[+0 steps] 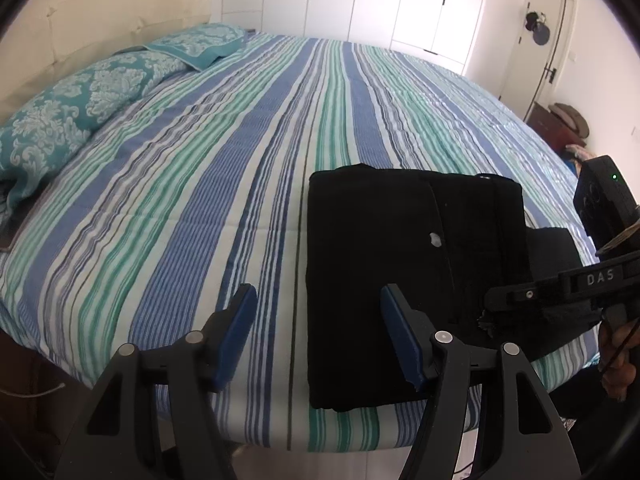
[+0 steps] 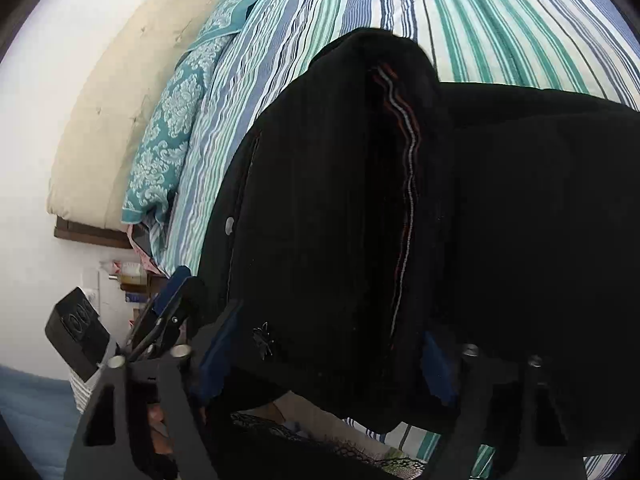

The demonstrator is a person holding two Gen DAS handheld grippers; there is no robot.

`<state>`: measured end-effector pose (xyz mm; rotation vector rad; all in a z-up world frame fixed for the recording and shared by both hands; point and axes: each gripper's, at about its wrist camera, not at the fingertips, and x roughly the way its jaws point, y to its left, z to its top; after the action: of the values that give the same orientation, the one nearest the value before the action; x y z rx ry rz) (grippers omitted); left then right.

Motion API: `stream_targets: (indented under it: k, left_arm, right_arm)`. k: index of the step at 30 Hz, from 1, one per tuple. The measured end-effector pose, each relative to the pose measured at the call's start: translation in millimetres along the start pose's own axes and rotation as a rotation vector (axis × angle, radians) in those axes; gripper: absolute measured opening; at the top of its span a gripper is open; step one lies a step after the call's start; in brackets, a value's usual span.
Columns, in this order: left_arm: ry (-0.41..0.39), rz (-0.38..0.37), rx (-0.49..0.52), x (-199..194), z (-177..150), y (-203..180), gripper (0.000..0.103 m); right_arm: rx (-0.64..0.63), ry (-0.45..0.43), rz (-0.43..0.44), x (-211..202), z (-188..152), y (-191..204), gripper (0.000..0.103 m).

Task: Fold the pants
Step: 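Grasp the trouser end with the right tool and lift it, then fold the end onto the stack and open the right tool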

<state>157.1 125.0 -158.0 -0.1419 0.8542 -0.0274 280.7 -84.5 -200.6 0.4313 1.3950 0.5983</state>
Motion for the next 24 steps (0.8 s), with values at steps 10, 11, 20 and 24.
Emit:
stream_targets:
  k: [10, 11, 20, 24]
  left_arm:
    - [-0.103, 0.022, -0.271, -21, 6, 58, 0.076]
    - [-0.099, 0.022, -0.281, -19, 5, 59, 0.076]
    - [-0.086, 0.048, -0.151, -15, 4, 32, 0.076]
    - [-0.078, 0.054, -0.092, -12, 4, 19, 0.076]
  right_arm:
    - [-0.128, -0.138, 0.057, -67, -3, 44, 0.019]
    - [-0.142, -0.154, 0.071, -80, -3, 49, 0.018]
    - [-0.136, -0.265, 0.096, -178, -9, 27, 0.018]
    - [-0.086, -0.295, 0.055, -206, -10, -6, 0.018]
